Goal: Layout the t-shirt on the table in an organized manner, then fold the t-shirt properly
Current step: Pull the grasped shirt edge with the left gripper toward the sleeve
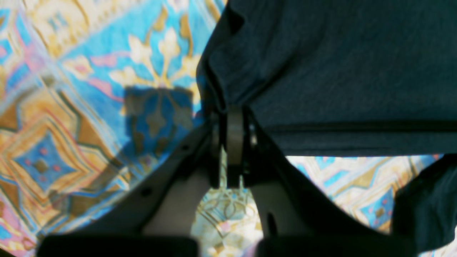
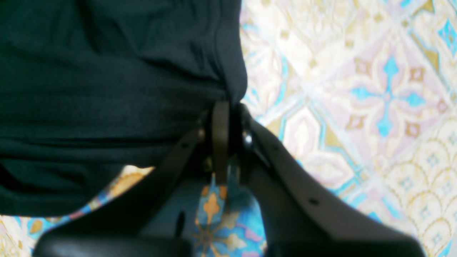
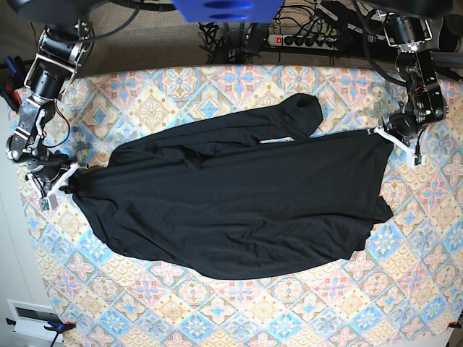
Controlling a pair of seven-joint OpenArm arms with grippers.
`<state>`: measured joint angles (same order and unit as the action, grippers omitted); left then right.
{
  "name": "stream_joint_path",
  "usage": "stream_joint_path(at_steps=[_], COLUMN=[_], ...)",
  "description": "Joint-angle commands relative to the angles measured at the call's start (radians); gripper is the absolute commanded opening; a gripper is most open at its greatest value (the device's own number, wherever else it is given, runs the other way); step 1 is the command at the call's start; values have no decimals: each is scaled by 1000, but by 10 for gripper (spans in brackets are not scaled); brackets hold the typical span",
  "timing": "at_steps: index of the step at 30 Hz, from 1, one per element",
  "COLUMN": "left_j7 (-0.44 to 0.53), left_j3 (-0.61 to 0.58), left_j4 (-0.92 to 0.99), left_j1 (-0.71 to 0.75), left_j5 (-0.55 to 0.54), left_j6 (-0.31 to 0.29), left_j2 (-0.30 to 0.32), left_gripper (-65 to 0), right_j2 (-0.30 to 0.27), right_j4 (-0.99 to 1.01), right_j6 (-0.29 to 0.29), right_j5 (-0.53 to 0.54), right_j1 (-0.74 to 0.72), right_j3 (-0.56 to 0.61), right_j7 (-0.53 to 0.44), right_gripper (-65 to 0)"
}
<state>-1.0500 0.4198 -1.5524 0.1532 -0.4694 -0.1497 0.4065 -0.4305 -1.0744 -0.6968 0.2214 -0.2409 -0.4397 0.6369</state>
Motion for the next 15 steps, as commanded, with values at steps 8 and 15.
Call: stream_joint_path(at_steps=[8, 15], left_j7=[15, -102], left_j3=[95, 144], left_j4=[-144, -151], left_j1=[98, 133], left_j5=[-7, -141], left_j6=[8, 2], left_j2=[-2, -4], left_gripper=[-501, -356], right_j2=[-23, -23], right_j4=[-16, -17], right_j6=[1, 1], right_j5=[16, 16], right_j1=[-25, -24], right_j3=[-5, -5], right_j7=[-21, -21], right_gripper=[-650, -650])
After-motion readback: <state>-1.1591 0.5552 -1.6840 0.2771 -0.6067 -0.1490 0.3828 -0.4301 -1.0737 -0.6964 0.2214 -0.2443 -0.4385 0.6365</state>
